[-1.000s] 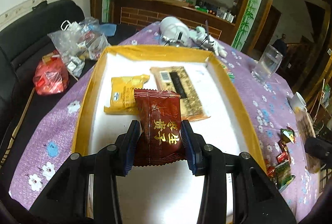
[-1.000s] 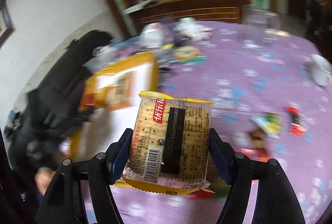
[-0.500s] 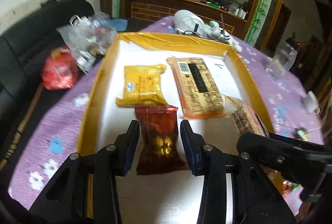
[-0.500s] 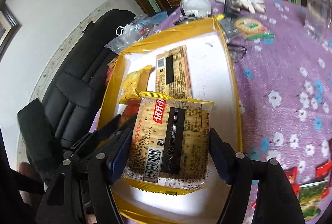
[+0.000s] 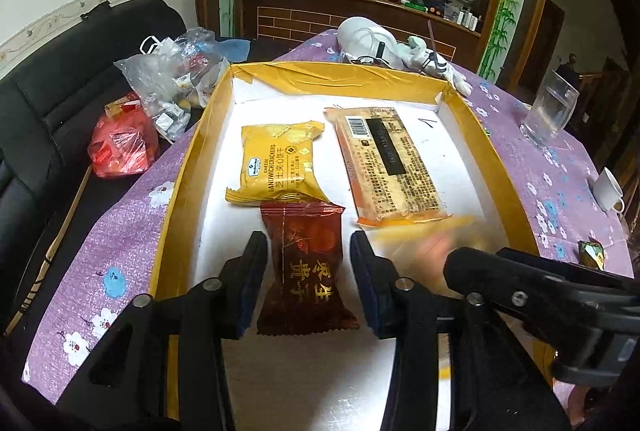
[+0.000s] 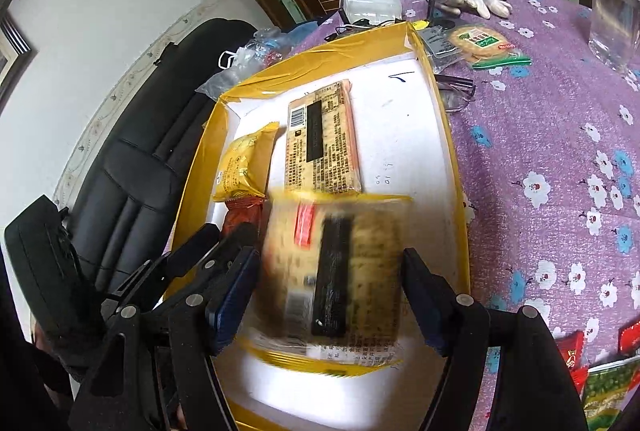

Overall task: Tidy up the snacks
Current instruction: 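Carry both held packs to the box and open both tools, then move both open tools back toward the snack pile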

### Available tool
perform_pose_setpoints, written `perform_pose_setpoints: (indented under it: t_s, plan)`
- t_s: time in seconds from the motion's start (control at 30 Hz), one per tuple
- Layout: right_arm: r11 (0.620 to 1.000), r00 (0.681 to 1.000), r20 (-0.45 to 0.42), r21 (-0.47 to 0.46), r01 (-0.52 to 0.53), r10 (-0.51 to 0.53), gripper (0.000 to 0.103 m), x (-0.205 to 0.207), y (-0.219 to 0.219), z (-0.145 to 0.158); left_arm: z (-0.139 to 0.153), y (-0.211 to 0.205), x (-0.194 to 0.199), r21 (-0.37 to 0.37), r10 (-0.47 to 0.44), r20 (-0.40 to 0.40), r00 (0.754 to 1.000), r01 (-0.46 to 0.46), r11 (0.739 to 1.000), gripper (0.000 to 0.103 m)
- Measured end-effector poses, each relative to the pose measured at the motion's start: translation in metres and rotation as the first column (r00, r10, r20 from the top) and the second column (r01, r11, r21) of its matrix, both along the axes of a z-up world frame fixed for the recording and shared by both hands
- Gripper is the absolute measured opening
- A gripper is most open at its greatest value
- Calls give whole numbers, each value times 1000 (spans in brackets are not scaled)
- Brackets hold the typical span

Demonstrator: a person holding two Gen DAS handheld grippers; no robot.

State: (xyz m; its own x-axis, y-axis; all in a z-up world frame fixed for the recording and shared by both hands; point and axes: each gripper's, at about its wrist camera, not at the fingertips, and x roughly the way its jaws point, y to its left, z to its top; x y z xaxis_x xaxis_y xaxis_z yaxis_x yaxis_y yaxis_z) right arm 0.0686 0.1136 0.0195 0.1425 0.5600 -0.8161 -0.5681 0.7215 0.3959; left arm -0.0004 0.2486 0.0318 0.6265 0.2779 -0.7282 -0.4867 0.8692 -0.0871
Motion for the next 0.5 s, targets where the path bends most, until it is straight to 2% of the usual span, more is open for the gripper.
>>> perform_pose_setpoints:
  t_s: [0.3,0.5]
  plan:
    - [999,1000,27,42,-5,4,73,-5,-4,15,7,6,-10,-31,15,73,997,-12,999,60]
    - [997,999,41,83,1,-4,73,-6,-14,29,15,-1,-15,-23,-12,134,991,15,1000,66]
